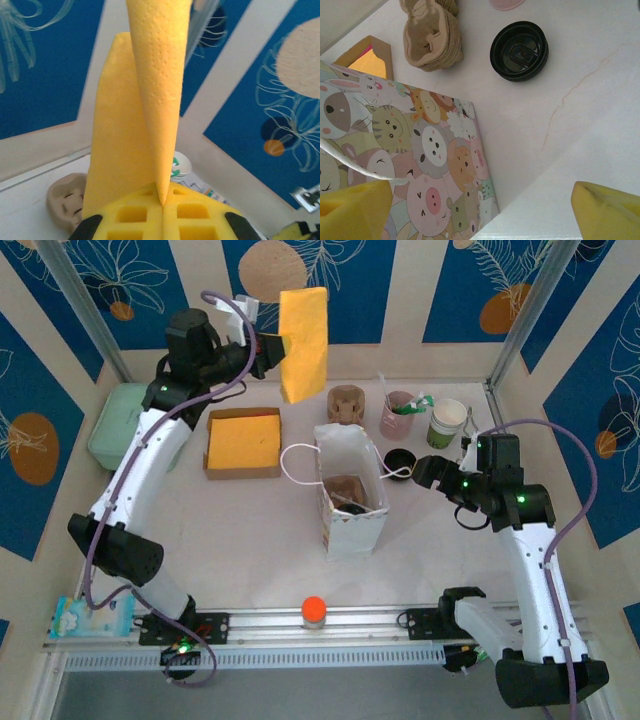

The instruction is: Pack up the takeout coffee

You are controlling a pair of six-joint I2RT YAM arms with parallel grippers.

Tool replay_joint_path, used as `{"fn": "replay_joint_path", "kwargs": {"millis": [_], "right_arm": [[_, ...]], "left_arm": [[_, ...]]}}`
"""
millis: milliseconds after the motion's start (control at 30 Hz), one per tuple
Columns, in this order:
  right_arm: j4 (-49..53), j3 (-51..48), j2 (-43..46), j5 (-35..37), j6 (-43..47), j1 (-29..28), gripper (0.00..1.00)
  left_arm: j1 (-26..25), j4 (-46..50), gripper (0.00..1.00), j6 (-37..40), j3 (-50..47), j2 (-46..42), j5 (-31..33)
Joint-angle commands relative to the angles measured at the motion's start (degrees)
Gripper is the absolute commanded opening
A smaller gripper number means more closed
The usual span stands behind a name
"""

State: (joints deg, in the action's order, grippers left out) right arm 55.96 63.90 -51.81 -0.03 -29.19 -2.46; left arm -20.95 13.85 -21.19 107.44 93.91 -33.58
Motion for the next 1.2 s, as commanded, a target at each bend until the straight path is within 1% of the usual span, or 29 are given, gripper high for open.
{"fn": "replay_joint_path", "kwargs": {"millis": [0, 167, 333, 600, 767, 933, 1167], "right_arm": [[1.0, -0.3, 0.9, -0.8, 0.0, -0.1, 0.93], [1.1, -0.5, 1.2, -0.8, 0.1, -0.1, 0.93], [1.3, -0.5, 1.5, -0.7, 0.2, 0.0, 0.93], [1.7, -0.4, 2.0, -0.8, 0.3, 0.2, 0.93], [1.6, -0.8, 2.5, -1.1, 0.2, 0.2, 0.93], [1.7, -0.6, 2.7, -1.3, -0.1, 0.2, 0.93], [1.8, -0.6, 2.7, -1.5, -0.1, 0.2, 0.93]], "left_arm": [[-2.4, -9.6, 0.00, -2.5, -1.4, -1.8, -6.0], [-4.4, -19.8, 0.00, -6.1, -4.8, -2.1, -9.2], [-5.8, -32.4, 0.00, -10.6, -9.9, -2.1, -12.1], [-7.3, -44.7, 0.00, -12.7, -18.7, -3.6, -14.1], [-8.1, -48.6, 0.00, -11.6, -24.4, -5.3, -13.8], [-8.7, -51.2, 0.00, -11.0, -27.4, -6.1, -14.2], [-8.9, -51.9, 0.00, -10.0, -29.7, -6.5, -14.4]]}}
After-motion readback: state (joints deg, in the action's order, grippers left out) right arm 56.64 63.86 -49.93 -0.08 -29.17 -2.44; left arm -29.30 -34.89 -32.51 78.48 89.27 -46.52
